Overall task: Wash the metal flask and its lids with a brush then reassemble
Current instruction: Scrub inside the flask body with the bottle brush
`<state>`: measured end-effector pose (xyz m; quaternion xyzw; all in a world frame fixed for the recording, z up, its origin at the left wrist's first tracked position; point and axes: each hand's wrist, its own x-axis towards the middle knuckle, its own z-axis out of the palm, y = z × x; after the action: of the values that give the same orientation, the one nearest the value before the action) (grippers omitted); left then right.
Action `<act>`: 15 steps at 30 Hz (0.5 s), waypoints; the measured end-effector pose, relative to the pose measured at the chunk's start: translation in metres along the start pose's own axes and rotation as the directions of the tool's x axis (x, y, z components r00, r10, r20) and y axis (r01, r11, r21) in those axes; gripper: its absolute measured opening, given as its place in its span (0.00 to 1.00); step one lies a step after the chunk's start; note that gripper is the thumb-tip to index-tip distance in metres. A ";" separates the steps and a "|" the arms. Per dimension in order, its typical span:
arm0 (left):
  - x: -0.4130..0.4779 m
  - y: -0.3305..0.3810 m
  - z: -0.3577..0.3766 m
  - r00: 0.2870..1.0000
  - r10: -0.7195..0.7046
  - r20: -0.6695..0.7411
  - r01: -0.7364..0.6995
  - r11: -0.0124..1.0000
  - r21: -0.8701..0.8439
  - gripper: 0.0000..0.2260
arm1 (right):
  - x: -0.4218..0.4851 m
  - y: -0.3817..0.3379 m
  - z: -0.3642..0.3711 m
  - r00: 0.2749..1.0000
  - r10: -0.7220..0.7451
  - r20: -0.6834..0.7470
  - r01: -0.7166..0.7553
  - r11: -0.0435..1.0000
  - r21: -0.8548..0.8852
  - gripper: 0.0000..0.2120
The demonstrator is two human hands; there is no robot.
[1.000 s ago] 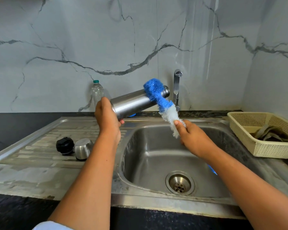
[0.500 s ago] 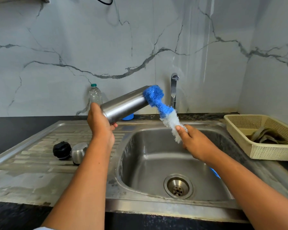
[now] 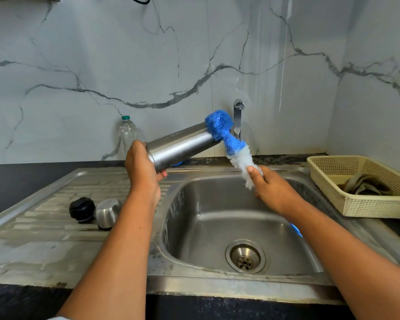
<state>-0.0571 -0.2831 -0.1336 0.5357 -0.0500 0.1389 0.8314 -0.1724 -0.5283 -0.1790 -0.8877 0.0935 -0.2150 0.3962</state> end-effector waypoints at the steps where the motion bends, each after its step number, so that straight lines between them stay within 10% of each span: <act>1: 0.000 0.000 0.000 1.000 -0.015 -0.013 0.015 1.000 -0.011 0.12 | 0.001 0.002 -0.001 1.000 0.000 -0.001 0.000 1.000 0.025 0.19; 15: 0.007 0.005 -0.010 0.999 -0.047 0.013 0.048 0.998 -0.040 0.12 | 0.002 0.013 -0.002 0.998 -0.031 0.051 0.025 0.993 0.118 0.15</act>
<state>-0.0526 -0.2707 -0.1323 0.5209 -0.0452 0.1148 0.8447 -0.1717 -0.5393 -0.1872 -0.8696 0.0578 -0.2022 0.4468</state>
